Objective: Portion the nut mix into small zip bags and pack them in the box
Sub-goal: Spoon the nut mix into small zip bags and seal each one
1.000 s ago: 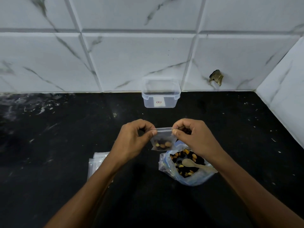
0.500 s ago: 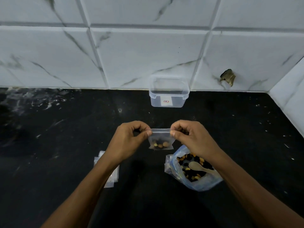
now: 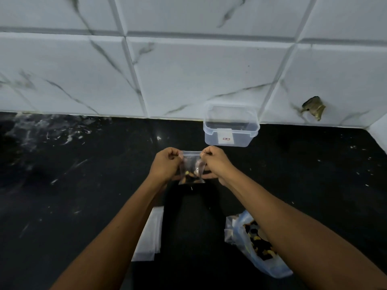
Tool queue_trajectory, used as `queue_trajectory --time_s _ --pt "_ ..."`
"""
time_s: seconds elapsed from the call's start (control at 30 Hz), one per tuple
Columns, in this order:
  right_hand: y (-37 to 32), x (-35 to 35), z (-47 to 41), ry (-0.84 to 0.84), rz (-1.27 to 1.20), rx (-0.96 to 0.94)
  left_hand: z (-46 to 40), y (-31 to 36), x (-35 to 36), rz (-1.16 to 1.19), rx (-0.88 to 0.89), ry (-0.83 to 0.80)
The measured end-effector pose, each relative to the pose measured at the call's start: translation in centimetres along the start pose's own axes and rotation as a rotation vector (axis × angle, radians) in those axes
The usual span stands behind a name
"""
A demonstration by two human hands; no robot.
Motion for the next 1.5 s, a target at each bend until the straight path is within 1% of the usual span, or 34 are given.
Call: queue_trajectory --time_s 0.23,0.5,0.6,0.73,0.8,0.87,0.93,1.03,1.13,1.2,1.27,1.3,1.37,1.43,1.5 --pt "2.1 2.1 -5.6 0.069 0.012 0.124 -5.1 -2.4 -1.1 -0.102 -0.081 0.104" --pt "3.0 1.7 -7.4 0.162 0.054 0.157 -7.9 -3.9 -0.9 -0.171 -0.102 0.065" --pt "3.1 1.5 -7.2 0.200 0.091 0.143 -8.1 -3.7 -0.9 -0.186 -0.063 0.062" --pt "3.3 1.3 -6.6 0.203 0.104 0.161 -7.4 -2.9 -1.6 -0.287 0.033 0.024" --pt "3.3 0.8 -6.0 0.218 0.213 0.180 -6.1 -2.2 -2.6 -0.349 0.084 0.031" --pt "2.7 0.7 -4.8 0.245 0.370 0.162 -3.8 -1.7 -4.1 -0.348 0.117 0.052" --pt "1.8 1.7 -3.1 0.210 0.495 0.081 -0.8 -1.3 -5.9 -0.339 0.163 0.091" --pt "1.4 5.3 1.0 0.027 0.626 -0.068 4.4 -1.8 -8.5 -0.377 0.191 0.164" --pt "2.2 9.6 5.2 -0.172 0.677 -0.200 9.1 -3.6 -10.2 -0.529 0.160 0.238" --pt "3.2 11.9 7.1 -0.253 0.714 -0.246 11.6 -5.2 -11.3 -0.661 0.122 0.332" --pt "3.8 13.5 8.4 -0.276 0.784 -0.314 13.4 -6.8 -12.1 -0.792 0.049 0.425" --pt "4.1 14.0 8.8 -0.269 0.826 -0.348 14.1 -7.6 -12.2 -0.837 0.009 0.439" --pt "4.9 14.8 9.2 -0.251 0.905 -0.374 14.9 -9.4 -11.9 -0.892 -0.070 0.413" --pt "5.7 15.2 9.2 -0.245 0.965 -0.358 15.3 -10.7 -11.5 -0.932 -0.139 0.375" --pt "6.2 15.4 9.2 -0.238 1.006 -0.345 15.4 -11.5 -11.2 -0.965 -0.174 0.365"
Point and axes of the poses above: each hand's wrist, its own z-axis away from the middle knuckle, its own x-axis out of the palm, y = z × x, the point moved 8 cm from there along -z, towards the middle knuckle, and after that the axes turned 2 degrees about -z, right-handed, at the moved point
